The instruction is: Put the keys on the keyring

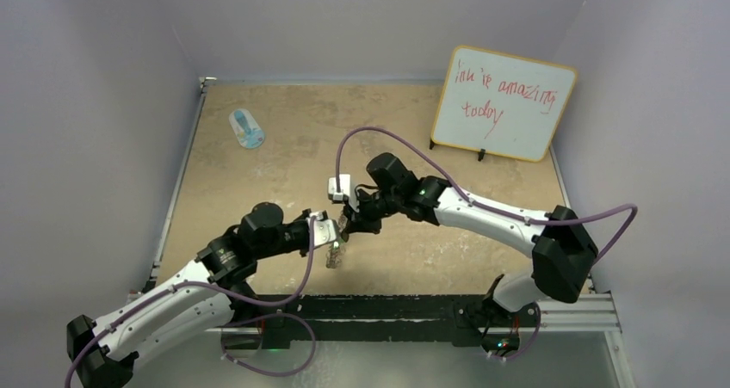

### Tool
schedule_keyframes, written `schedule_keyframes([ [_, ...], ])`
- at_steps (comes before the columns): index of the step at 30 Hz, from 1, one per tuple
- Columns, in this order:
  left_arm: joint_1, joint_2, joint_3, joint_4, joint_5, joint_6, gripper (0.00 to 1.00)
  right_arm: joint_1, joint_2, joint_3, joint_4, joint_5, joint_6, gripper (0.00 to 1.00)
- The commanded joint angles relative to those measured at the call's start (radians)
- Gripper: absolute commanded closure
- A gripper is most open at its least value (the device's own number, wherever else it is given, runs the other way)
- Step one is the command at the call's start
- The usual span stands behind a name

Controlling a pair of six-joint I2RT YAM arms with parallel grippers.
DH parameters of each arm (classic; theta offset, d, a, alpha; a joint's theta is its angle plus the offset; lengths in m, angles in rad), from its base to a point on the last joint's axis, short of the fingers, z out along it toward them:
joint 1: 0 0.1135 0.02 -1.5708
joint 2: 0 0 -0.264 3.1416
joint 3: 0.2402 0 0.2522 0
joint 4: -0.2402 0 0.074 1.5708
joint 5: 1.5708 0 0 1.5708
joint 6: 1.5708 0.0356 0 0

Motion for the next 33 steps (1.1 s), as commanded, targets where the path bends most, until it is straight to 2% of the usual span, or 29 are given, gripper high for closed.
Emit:
schedule_keyframes([
  [1, -0.004, -0.024, -0.001, 0.097, -0.002, -0.028, 1.0, -0.009, -0.093, -0.088, 0.168, -0.01, 0.037, 0.96],
  [9, -0.006, -0.029, -0.007, 0.099, -0.002, -0.025, 1.0, -0.016, -0.26, -0.241, 0.344, 0.044, 0.052, 0.67],
  [13, -0.004, -0.028, -0.009, 0.105, 0.009, -0.024, 1.0, -0.022, -0.32, -0.304, 0.433, -0.002, 0.058, 0.59],
  [21, -0.004, -0.035, -0.01, 0.11, 0.029, -0.011, 1.0, -0.044, -0.291, -0.349, 0.545, -0.102, 0.07, 0.61],
  [33, -0.005, -0.035, -0.015, 0.121, 0.042, -0.008, 1.0, -0.053, -0.168, -0.304, 0.637, -0.238, 0.098, 0.63],
])
